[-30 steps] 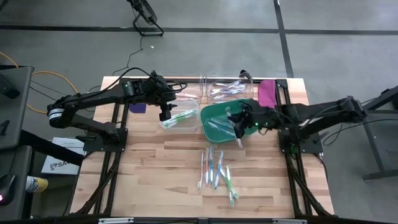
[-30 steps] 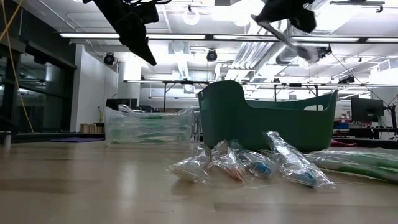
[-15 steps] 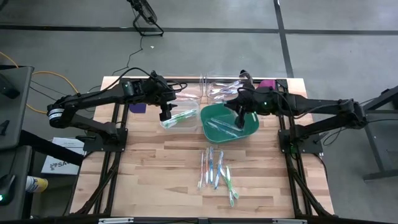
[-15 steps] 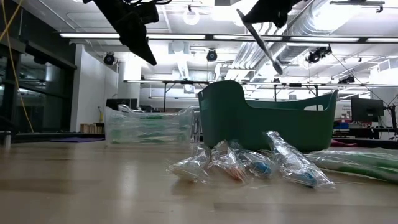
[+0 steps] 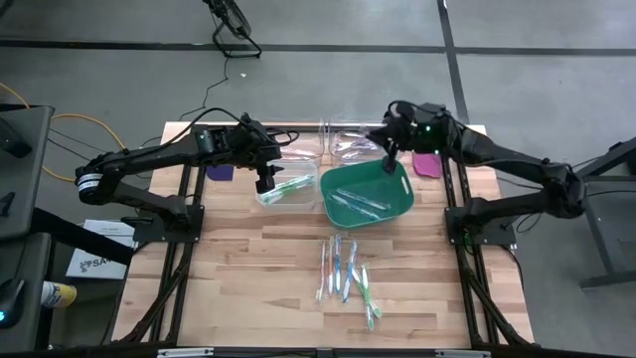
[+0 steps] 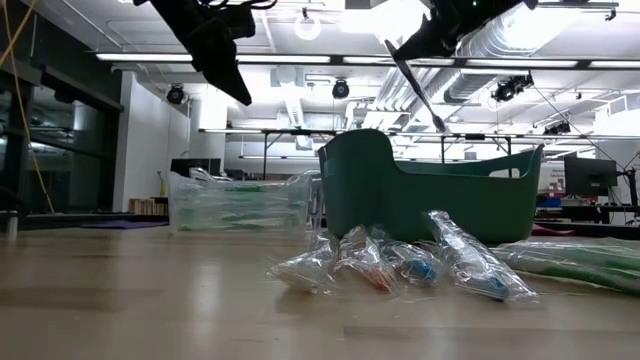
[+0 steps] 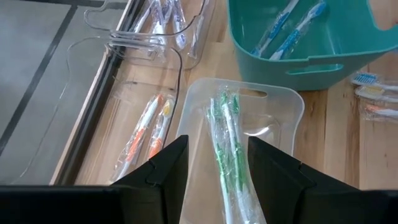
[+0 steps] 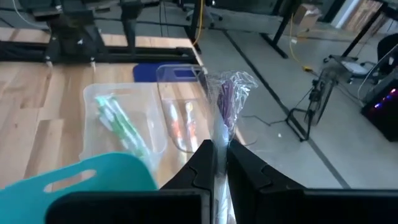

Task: Pick & Place Toothbrushes
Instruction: Put the purple toothbrush into the right transparent bin

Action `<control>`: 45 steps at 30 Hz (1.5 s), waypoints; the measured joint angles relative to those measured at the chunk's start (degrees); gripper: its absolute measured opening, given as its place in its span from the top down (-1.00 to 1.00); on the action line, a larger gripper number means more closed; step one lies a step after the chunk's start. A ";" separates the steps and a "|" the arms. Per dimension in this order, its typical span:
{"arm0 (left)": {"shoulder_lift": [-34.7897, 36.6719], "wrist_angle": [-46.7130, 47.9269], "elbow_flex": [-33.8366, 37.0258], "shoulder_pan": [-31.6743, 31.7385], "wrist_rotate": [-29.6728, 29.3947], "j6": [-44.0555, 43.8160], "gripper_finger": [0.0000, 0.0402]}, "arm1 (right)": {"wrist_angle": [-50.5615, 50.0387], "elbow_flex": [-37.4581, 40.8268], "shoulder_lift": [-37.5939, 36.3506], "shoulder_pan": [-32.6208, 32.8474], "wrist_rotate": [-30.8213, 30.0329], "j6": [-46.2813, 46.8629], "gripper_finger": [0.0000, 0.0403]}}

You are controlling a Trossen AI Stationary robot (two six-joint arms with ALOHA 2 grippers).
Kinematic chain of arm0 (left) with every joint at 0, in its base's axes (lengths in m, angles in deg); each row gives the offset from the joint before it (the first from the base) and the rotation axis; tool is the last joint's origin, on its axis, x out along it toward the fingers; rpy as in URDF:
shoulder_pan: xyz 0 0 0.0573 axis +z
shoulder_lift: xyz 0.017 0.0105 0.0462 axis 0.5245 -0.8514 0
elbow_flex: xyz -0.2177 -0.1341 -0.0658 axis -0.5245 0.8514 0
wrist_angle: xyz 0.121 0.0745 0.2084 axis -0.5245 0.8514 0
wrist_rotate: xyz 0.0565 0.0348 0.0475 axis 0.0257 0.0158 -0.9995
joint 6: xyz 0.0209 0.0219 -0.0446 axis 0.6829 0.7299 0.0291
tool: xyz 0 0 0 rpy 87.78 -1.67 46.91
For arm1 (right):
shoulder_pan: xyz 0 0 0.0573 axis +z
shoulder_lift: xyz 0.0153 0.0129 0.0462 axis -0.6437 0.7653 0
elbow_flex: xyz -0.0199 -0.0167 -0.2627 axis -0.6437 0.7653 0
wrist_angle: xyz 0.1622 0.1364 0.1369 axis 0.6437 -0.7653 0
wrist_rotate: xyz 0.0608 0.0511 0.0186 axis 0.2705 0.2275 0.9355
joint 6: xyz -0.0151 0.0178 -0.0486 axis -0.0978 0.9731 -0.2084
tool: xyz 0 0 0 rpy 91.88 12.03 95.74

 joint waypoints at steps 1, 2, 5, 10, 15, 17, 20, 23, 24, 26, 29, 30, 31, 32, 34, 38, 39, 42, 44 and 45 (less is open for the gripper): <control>0.00 0.00 0.00 0.00 0.00 -0.17 0.21 | 0.53 0.00 0.00 -1.06 0.98 -0.28 0.93; -0.01 0.00 0.00 0.00 0.00 -0.49 0.21 | 0.97 -0.01 0.10 -2.08 2.12 -0.71 0.93; -0.02 -0.02 0.00 0.00 0.00 -1.16 0.21 | 1.26 -0.07 1.25 -4.48 4.90 -2.16 0.93; -0.02 -0.02 0.00 0.00 -0.02 -2.96 0.21 | 1.23 -0.07 4.56 -8.02 7.72 -3.14 0.93; -0.02 -0.02 0.00 0.00 -1.10 -5.47 0.21 | 0.57 -0.52 8.38 -10.60 9.27 -5.89 0.93; -0.02 -0.07 0.00 0.00 -1.19 -6.45 0.21 | -0.48 -2.09 10.18 -11.34 9.30 -7.80 0.93; -0.02 -0.07 0.00 0.00 -1.69 -7.09 0.21 | -3.19 -5.26 13.45 -12.16 9.30 -10.31 0.93; -0.02 -0.06 0.00 0.00 -1.75 -7.35 0.21 | -6.74 -9.05 17.60 -13.03 9.31 -11.92 0.93; -0.02 -0.04 0.00 0.00 -1.88 -7.55 0.21 | -8.38 -10.21 19.05 -13.13 9.26 -13.00 0.93; -0.02 -0.04 0.00 0.00 -2.37 -8.17 0.21 | -11.46 -12.49 21.98 -13.13 8.80 -16.09 0.93; -0.02 -0.04 0.00 0.00 -2.92 -8.36 0.21 | -15.57 -15.50 26.04 -13.11 7.31 -20.59 0.93; -0.02 -0.04 0.00 0.00 -2.99 -8.36 0.21 | -16.57 -16.43 27.25 -13.05 6.13 -21.40 0.93; -0.02 -0.04 0.00 0.00 -2.99 -8.36 0.21 | -17.33 -17.30 28.50 -13.02 5.50 -22.19 0.93; -0.02 -0.04 0.00 0.00 -3.01 -8.36 0.21 | -17.87 -17.86 29.51 -13.02 5.17 -22.89 0.93; -0.02 -0.02 0.00 0.00 -3.02 -8.36 0.21 | -18.26 -18.21 31.00 -13.05 5.04 -24.60 0.93; -0.02 -0.02 0.00 0.00 -3.06 -8.39 0.21 | -18.69 -18.21 32.93 -12.77 1.90 -29.02 0.86; -0.02 0.00 0.00 0.00 -3.06 -8.39 0.21 | -18.88 -18.21 33.42 -12.46 0.46 -29.98 0.85; -0.02 0.10 0.00 0.00 -3.13 -8.39 0.21 | -19.75 -18.21 34.03 -11.76 -2.68 -31.68 0.84; -0.02 0.26 0.00 0.00 -3.14 -8.39 0.21 | -19.49 -18.21 33.99 -11.14 -3.58 -31.83 0.85; -0.02 0.39 0.00 0.00 -3.15 -8.39 0.21 | -19.30 -18.21 33.97 -10.88 -3.68 -31.83 0.85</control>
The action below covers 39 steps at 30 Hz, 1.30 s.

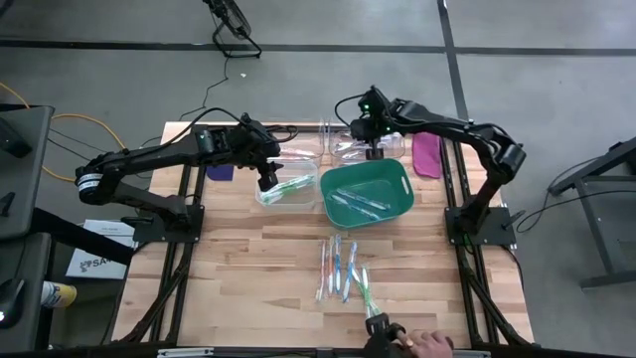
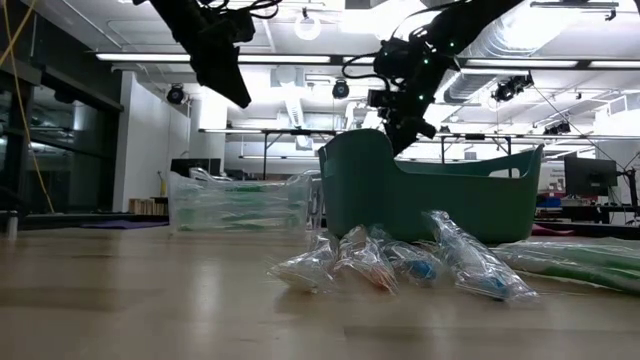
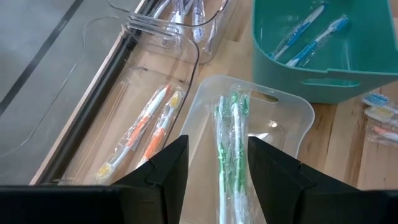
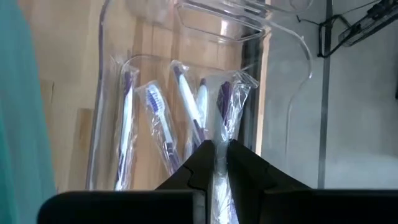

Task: Pick & Place Toothbrushes
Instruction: Put the purple toothbrush into the right transparent bin, then put the green toothbrush into the white bin

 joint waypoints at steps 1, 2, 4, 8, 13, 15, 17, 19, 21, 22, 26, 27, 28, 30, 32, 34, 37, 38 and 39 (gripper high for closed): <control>0.00 0.07 0.00 0.00 0.00 0.00 0.21 | 0.01 -0.02 0.00 0.28 -0.10 0.00 0.84; 0.00 0.05 0.00 0.00 0.01 0.00 0.21 | -0.10 0.01 0.00 0.51 -0.27 -0.02 0.83; 0.00 0.05 0.00 0.00 0.02 0.09 0.21 | -0.09 0.01 0.00 1.05 -1.90 0.08 0.79; 0.00 0.41 0.00 0.00 0.18 0.28 0.21 | 0.47 0.01 0.00 2.41 -5.59 0.12 0.64; 0.00 2.88 0.00 -0.01 0.44 0.26 0.21 | 2.26 0.01 -0.02 3.98 -11.19 2.58 0.37; -0.01 3.34 0.00 -0.45 0.43 0.41 0.21 | 2.70 0.01 -0.02 4.60 -14.33 5.97 0.25; -0.02 3.07 0.00 -1.28 0.37 1.56 0.21 | 2.89 0.01 -0.04 5.32 -17.13 10.20 0.13; -0.02 2.75 0.00 -2.44 0.33 3.29 0.21 | 2.49 0.01 -0.43 6.18 -20.38 16.09 0.04; -0.02 2.78 0.00 -3.72 0.26 4.62 0.21 | 1.72 0.03 -1.11 7.35 -22.45 22.39 -0.04; -0.02 2.79 0.00 -4.28 0.21 5.33 0.21 | 1.23 0.03 -1.69 7.89 -23.03 25.66 -0.07; -0.02 2.73 0.00 -6.47 -0.05 8.28 0.21 | -0.61 0.03 -4.26 10.17 -23.46 39.22 -0.12; -0.02 2.78 0.00 -6.89 -0.19 8.97 0.21 | -1.51 0.03 -5.09 10.57 -23.27 42.68 -0.12; -0.02 2.81 0.00 -7.34 -0.43 9.49 0.21 | -2.54 0.05 -5.91 11.16 -23.01 46.19 -0.12; -0.02 2.81 0.00 -7.77 -0.48 10.81 0.21 | -4.01 0.04 -7.79 12.21 -20.60 52.61 -0.12; -0.02 2.81 0.00 -8.22 -0.52 11.84 0.21 | -5.92 0.03 -9.55 13.14 -16.23 57.81 -0.12; -0.02 2.69 0.00 -8.37 -0.50 12.68 0.21 | -7.27 0.03 -11.12 13.93 -10.73 61.62 -0.12; -0.02 2.53 0.00 -8.39 -0.46 13.75 0.21 | -9.07 0.03 -12.94 15.53 -3.31 65.32 -0.12; -0.02 2.52 0.00 -8.37 -0.46 14.20 0.21 | -9.87 0.03 -13.47 16.06 -1.68 66.39 -0.12; -0.02 2.54 0.00 -8.37 -0.46 14.95 0.21 | -10.66 0.03 -13.85 16.85 -0.38 67.40 -0.12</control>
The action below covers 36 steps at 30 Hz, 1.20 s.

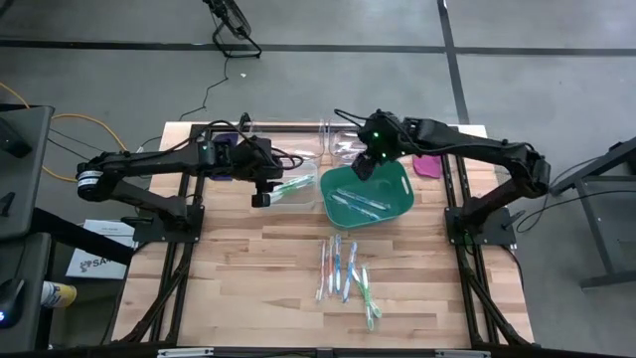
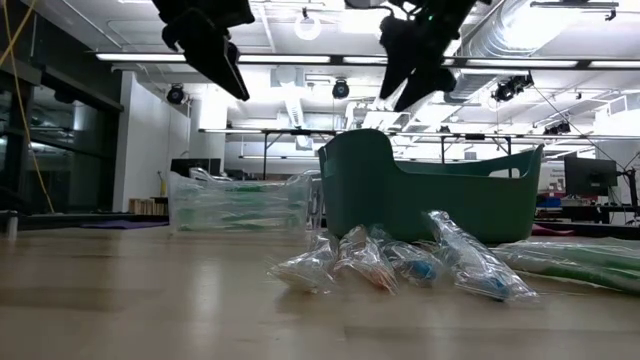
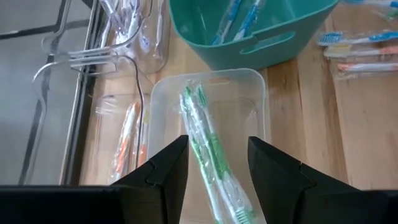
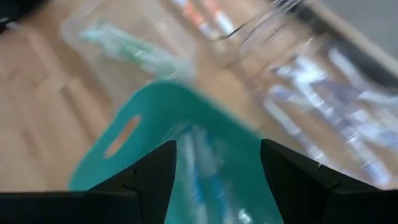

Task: Pick & Place Toothbrushes
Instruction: Put the green toothbrush into the white bin

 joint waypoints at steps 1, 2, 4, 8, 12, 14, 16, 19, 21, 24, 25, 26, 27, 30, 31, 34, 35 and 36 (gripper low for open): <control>0.00 0.00 0.00 0.00 0.02 0.68 0.21 | -0.75 0.00 -0.31 0.89 0.85 1.16 -0.12; 0.00 -0.04 0.00 0.00 0.11 1.43 0.21 | -1.61 0.00 -0.66 1.85 1.23 2.49 -0.12; 0.00 -0.08 0.00 0.00 1.25 2.41 0.21 | -3.75 0.00 -1.06 4.22 1.08 5.51 -0.12; 0.00 -0.25 0.00 -0.28 2.87 4.25 0.21 | -7.36 0.00 -1.06 10.32 0.89 12.91 -0.12; 0.00 -0.89 0.00 -1.21 3.12 6.99 0.21 | -8.28 0.66 -0.92 17.22 -0.23 22.40 -0.12; 0.00 -1.05 0.00 -1.23 4.28 7.87 0.21 | -8.36 1.46 -0.82 20.54 -1.90 27.20 -0.12; 0.00 -1.13 0.00 -1.49 4.51 8.34 0.21 | -8.07 2.45 -0.79 23.66 -3.83 32.14 -0.12; 0.07 -3.31 0.79 -1.51 5.76 9.23 0.21 | -7.91 4.39 -0.82 27.90 -5.40 40.59 -0.12; 1.26 -5.36 2.67 -1.48 7.74 9.18 0.21 | -7.91 5.58 -0.79 30.48 -5.31 45.93 -0.12; 3.44 -10.92 5.86 -1.42 9.81 8.94 0.21 | -7.85 7.29 -0.79 34.39 -5.30 53.46 -0.12; 4.35 -11.67 7.13 -1.42 10.37 8.43 0.21 | -7.75 7.87 -0.79 35.67 -5.31 55.47 -0.12; 5.19 -12.32 8.36 -1.43 10.76 7.82 0.21 | -7.74 8.29 -0.71 36.88 -5.29 57.39 -0.12; 5.96 -13.87 9.30 -1.46 11.25 7.50 0.21 | -7.42 8.70 -0.53 38.07 -5.30 59.09 -0.12; 9.26 -16.51 11.95 -1.90 11.52 6.45 0.21 | -7.04 9.41 -0.29 41.13 -5.78 62.95 -0.12; 10.27 -17.90 12.54 -2.23 11.54 6.17 0.21 | -6.75 9.70 -0.29 42.06 -6.36 64.33 -0.12; 13.00 -18.99 14.74 -2.65 11.39 6.11 0.21 | -4.29 11.46 -0.31 44.25 -8.18 68.39 -0.12; 13.83 -20.57 15.16 -2.65 11.39 5.89 0.21 | -3.25 12.17 -0.31 44.80 -8.26 69.65 -0.12; 14.84 -21.11 15.78 -2.64 11.26 5.36 0.21 | -2.31 12.86 -0.29 45.30 -8.17 70.80 -0.12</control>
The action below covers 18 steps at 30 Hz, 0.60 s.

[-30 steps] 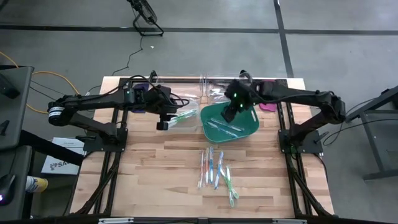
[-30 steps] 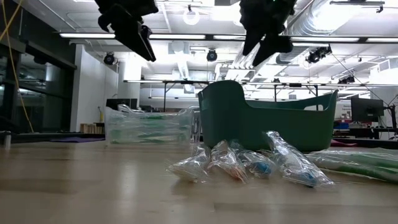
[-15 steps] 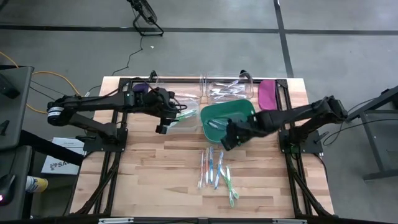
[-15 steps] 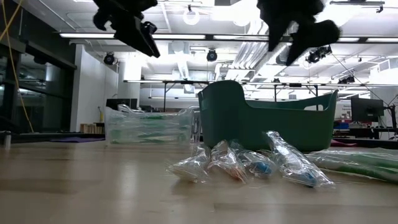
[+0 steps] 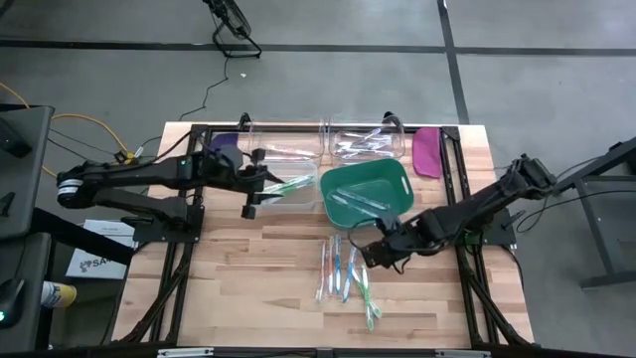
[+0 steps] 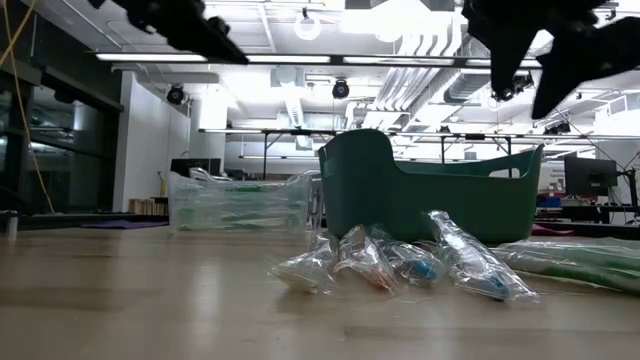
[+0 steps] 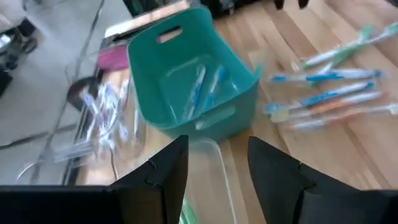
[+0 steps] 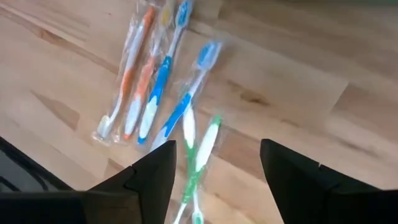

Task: Pick & Place Toothbrushes
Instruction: Put the green toothbrush into the white bin

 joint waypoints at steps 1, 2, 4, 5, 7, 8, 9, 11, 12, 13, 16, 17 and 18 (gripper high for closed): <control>0.89 0.97 0.68 0.06 -0.05 -0.49 0.21 | 1.28 0.75 0.00 0.47 0.07 0.84 -0.12; 1.30 1.23 1.04 0.11 -0.06 -0.85 0.21 | 3.10 1.38 0.39 0.87 0.03 1.54 -0.12; 2.15 0.18 1.43 0.15 -0.21 -1.46 0.21 | 6.40 2.31 1.11 1.67 0.04 2.23 -0.12; 2.61 1.32 1.98 0.15 -0.23 -1.90 0.21 | 7.68 2.68 1.87 1.99 0.12 2.13 -0.12; 2.82 0.79 2.29 0.11 -0.10 -2.39 0.21 | 11.08 3.03 3.49 2.47 0.05 1.80 -0.12; 3.00 0.54 2.48 0.11 -0.12 -2.80 0.21 | 12.29 3.03 4.61 2.76 0.33 1.77 -0.12; 3.24 1.24 2.87 0.11 -0.10 -3.11 0.21 | 13.23 3.03 5.86 2.98 0.63 1.70 -0.12; 3.23 1.06 3.08 0.11 -0.11 -3.79 0.21 | 14.83 3.03 8.29 3.26 1.87 1.68 -0.12; 3.17 1.36 3.08 0.11 -0.13 -3.84 0.21 | 15.43 3.03 9.45 3.45 2.62 1.94 -0.12; 3.17 1.96 3.08 0.11 -0.11 -3.89 0.21 | 15.56 3.03 10.60 3.50 3.37 2.34 -0.12; 3.21 1.57 3.08 0.11 -0.11 -3.96 0.21 | 15.97 3.03 13.41 3.48 5.25 3.92 -0.12; 3.21 1.81 3.08 0.11 -0.13 -3.94 0.21 | 16.01 3.03 14.17 3.47 5.64 4.78 -0.12; 3.19 1.82 3.08 0.11 -0.13 -3.94 0.21 | 15.97 3.05 14.83 3.46 5.96 5.33 -0.12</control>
